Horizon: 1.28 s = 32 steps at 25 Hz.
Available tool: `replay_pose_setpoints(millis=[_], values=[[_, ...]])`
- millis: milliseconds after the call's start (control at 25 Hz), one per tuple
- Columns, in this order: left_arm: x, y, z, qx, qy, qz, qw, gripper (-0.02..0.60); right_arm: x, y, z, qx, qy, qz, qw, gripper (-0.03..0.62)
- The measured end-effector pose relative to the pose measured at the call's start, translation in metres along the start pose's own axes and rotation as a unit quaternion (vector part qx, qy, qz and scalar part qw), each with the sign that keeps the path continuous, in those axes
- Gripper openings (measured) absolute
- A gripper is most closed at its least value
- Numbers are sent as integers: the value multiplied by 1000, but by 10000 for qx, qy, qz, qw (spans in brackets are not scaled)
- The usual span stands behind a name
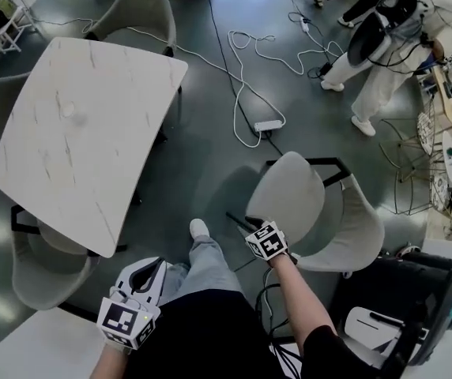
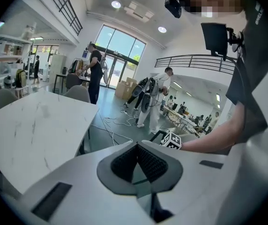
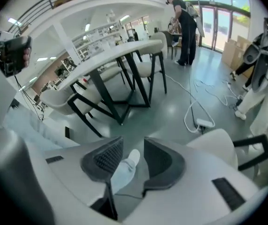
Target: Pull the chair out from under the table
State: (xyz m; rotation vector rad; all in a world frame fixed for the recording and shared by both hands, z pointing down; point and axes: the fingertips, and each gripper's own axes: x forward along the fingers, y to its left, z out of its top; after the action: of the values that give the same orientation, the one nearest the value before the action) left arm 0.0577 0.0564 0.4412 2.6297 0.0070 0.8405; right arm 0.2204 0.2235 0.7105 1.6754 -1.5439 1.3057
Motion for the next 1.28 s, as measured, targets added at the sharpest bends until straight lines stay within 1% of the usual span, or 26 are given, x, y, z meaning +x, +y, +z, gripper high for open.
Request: replay_pose_setpoints(millis=[160,360,440,560,680,840,920,960,1040,1160,1280], values=[[-27,23,9,-69,-484,476,9977,5,-11,48,87,-617,-625,414,9953,100],[-74,48,9,-166,-878,1025,9907,5,-33,125,166,-877,-1329,936,9828,53],[-95,56,10,-179,-1069,1277,9859,5,-43,158,194,-1064,-1567,1163,9750,48],[-133,67,10,-298,-1447,1702,9743,5,-60,211,230,-1659,-1792,1373,9600,43],[-175,74,5,-359,-1793,2060,9613,5,-82,270,257,-2225,-2113,1632,9377,40],[-230,77,-10,-472,-2108,2555,9424,5,-111,346,282,-2638,-2562,2123,9054,36],[-257,75,-15,-514,-2214,2825,9319,5,-126,382,293,-2898,-2745,2375,8856,35],[-271,75,-16,-538,-2259,2997,9253,5,-134,400,300,-3022,-2830,2529,8744,35],[-298,73,-16,-607,-2330,3294,9130,5,-154,434,308,-3175,-2949,2829,8557,35],[-333,65,-20,-771,-2559,3483,8984,5,-187,479,309,-3267,-3061,3185,8355,35],[-359,61,-22,-938,-2824,3723,8791,5,-216,515,308,-3414,-3192,3519,8110,35]])
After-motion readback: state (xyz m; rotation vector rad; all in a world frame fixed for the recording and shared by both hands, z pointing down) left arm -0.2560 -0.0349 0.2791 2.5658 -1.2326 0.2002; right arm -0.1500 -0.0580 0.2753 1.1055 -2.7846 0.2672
